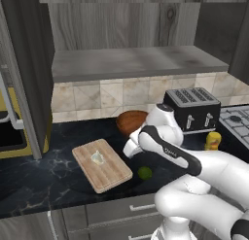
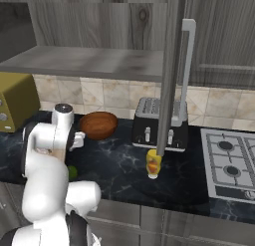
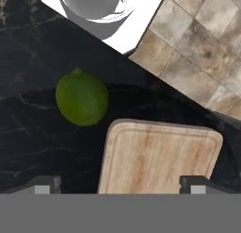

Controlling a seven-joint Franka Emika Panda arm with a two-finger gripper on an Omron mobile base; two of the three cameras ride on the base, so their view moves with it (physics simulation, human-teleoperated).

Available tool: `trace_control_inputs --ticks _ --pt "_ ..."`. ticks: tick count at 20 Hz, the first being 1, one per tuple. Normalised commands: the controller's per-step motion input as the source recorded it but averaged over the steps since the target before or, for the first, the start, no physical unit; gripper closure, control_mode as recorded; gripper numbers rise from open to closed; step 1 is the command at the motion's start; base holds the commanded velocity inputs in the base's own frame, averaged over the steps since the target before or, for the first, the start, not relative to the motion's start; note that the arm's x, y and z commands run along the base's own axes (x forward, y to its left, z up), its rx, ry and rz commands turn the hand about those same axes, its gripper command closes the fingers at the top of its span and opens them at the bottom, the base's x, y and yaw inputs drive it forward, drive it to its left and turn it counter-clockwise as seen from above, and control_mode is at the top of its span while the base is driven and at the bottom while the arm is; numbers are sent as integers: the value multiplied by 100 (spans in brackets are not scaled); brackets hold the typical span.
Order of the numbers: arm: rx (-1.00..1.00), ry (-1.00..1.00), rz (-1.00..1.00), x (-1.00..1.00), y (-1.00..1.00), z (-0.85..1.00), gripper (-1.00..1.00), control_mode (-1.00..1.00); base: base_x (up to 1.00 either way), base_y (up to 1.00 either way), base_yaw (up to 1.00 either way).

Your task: Open the cabinet. Place the bowl and condiment on the counter. Then place the lime and garlic on the cutting board.

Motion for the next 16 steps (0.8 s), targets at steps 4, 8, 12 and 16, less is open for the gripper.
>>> trace_control_inputs --ticks 4,8,12,16 --pt "-6 9 1 0 0 -2 -100 -100 0 0 0" --pt "-2 1 0 0 0 -5 -100 -100 0 0 0" --pt "-3 0 0 -1 -9 -22 -100 -100 0 0 0" --pt "-3 0 0 -7 -14 -25 -100 -100 0 0 0"
